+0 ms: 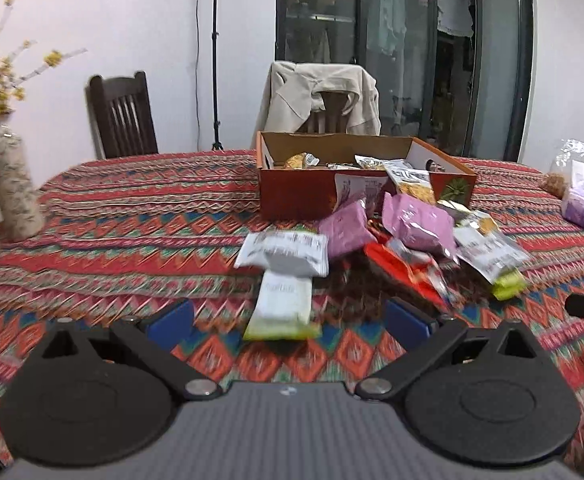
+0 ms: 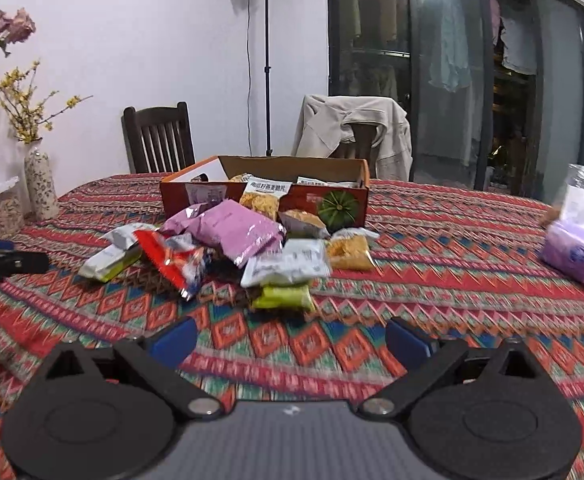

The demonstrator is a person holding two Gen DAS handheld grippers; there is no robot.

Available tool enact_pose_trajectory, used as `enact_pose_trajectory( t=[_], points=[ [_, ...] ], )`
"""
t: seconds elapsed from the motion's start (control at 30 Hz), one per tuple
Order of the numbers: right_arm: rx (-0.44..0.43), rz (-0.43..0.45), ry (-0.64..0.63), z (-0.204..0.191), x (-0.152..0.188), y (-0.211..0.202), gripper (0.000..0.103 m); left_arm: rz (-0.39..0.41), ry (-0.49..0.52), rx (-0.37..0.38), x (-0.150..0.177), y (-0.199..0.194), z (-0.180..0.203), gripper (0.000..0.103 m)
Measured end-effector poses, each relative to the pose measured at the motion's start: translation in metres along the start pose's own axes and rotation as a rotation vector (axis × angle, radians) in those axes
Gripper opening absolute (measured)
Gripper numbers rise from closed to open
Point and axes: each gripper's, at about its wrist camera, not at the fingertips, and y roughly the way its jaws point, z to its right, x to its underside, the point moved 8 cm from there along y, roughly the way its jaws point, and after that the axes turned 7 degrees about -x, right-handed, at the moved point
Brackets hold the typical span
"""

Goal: Organize snacks
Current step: 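Grasp a white packet with the left tool while the right grasps another white packet, then carry both white packets over the cardboard box and lower them inside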

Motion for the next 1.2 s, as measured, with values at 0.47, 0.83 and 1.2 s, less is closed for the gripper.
enact_pose_trajectory(
  t=[0.47,0.83,1.2],
  points=[
    [0.035,-0.125,-0.105,0.007,-0.032,0.127,0.091,-0.065,0.013,0.05,-0.026,0.111,0.003,0.096],
    [0.008,-0.114,-0.091,0.009,-0.033,0.128,0.065,-0.008,-0.019,0.087,-0.028,0.099,0.0,0.06],
    [0.007,-0.086,-0.043,0.012,-0.017,0.067,0.063,0.028,-0.14,0.05,-0.011,0.007,-0.011,0.058]
  ],
)
